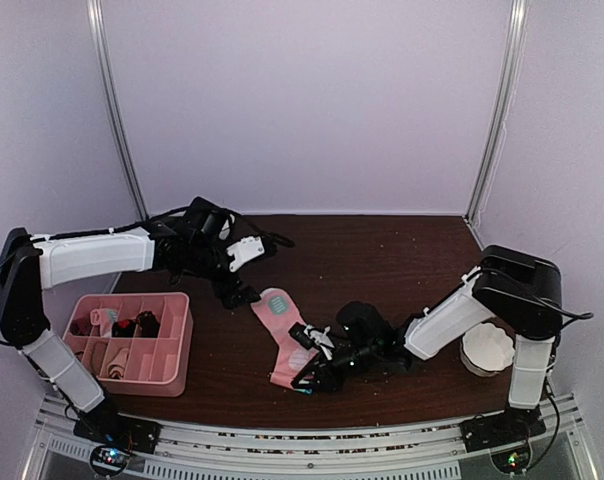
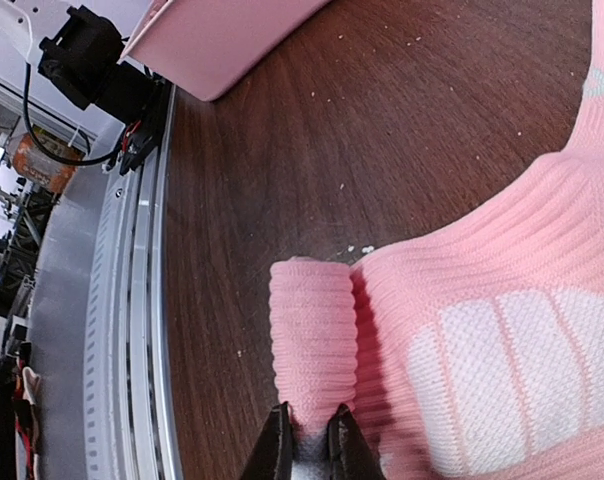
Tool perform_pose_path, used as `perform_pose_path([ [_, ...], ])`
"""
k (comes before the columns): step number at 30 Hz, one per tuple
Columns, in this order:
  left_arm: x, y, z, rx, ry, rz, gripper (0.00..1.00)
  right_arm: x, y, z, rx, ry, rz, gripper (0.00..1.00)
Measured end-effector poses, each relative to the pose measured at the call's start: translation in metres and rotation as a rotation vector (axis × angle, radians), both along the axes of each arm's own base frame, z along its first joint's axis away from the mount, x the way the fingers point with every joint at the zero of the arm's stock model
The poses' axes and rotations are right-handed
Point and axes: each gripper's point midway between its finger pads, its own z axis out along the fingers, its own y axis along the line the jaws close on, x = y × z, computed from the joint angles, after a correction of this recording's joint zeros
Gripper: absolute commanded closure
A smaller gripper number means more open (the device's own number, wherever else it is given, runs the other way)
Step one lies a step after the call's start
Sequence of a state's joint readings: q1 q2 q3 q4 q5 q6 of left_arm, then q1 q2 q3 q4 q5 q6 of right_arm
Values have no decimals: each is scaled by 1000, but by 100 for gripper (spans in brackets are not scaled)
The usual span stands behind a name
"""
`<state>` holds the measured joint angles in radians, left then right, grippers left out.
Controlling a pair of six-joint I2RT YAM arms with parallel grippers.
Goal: Roll the socks
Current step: Roll the sock.
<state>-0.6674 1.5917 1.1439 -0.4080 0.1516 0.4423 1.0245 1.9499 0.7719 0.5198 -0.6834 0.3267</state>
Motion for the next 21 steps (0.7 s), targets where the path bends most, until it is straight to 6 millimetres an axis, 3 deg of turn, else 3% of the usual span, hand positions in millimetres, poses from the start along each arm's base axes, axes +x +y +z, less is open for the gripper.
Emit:
perform_pose_path([
  [2,-15,-1,-15,15,29,-61,12,2,-3,-2,-6,50,-13,98],
  [5,-72,-14,-48,62,81,-250,27,4,-5,-3,-10,114,-35,98],
  [7,-115,-21,-67,94,124,-385,31,6,-7,-4,-13,159,-54,99],
  [10,-149,-28,-78,114,155,-506,39,7,-7,-5,-12,217,-66,99],
  [14,-154,-40,-86,112,176,-539,54,8,-7,-6,-14,261,-71,99],
  [21,-149,-58,-106,112,246,-535,62,9,-6,-5,-26,292,-80,99],
])
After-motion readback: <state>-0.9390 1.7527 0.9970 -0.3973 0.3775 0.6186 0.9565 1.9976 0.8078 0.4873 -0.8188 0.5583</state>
